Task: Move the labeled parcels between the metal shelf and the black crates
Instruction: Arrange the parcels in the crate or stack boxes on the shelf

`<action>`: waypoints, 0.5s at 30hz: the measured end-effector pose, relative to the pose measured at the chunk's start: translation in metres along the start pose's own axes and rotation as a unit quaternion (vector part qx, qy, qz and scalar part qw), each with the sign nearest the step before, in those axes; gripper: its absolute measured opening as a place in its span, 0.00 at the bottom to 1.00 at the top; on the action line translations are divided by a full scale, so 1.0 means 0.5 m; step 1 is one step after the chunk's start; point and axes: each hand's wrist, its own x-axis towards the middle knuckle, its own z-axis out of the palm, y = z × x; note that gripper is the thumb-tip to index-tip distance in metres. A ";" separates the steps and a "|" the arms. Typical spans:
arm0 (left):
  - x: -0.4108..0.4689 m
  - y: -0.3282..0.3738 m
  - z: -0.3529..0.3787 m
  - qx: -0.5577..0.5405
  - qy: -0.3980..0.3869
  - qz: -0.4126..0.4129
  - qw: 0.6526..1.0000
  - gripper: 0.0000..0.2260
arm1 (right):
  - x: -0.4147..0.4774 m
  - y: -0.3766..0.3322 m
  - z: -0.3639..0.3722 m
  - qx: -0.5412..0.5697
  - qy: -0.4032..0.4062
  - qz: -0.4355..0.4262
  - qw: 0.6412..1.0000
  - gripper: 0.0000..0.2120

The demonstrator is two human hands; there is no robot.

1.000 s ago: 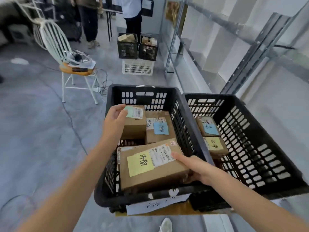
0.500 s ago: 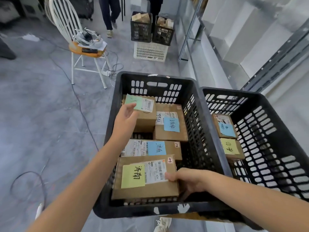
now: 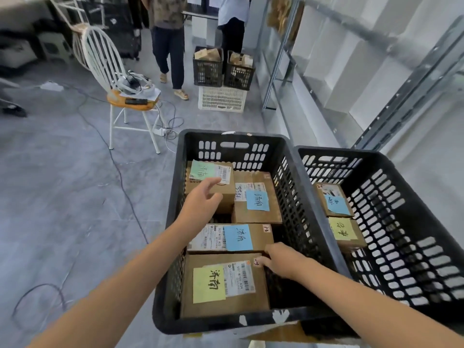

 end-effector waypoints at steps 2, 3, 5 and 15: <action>-0.012 0.007 -0.011 0.040 -0.008 0.017 0.999 0.20 | -0.020 -0.012 -0.043 0.056 0.087 -0.017 0.994 0.18; -0.020 0.013 -0.013 0.059 -0.017 0.026 0.998 0.20 | -0.035 -0.018 -0.064 0.077 0.127 -0.029 0.988 0.16; -0.033 0.028 -0.011 0.095 -0.038 0.051 0.993 0.21 | -0.070 -0.026 -0.100 0.080 0.197 -0.063 0.975 0.16; -0.084 0.181 0.043 0.213 -0.088 0.240 0.943 0.25 | -0.307 0.039 -0.187 -0.029 0.392 -0.056 0.918 0.25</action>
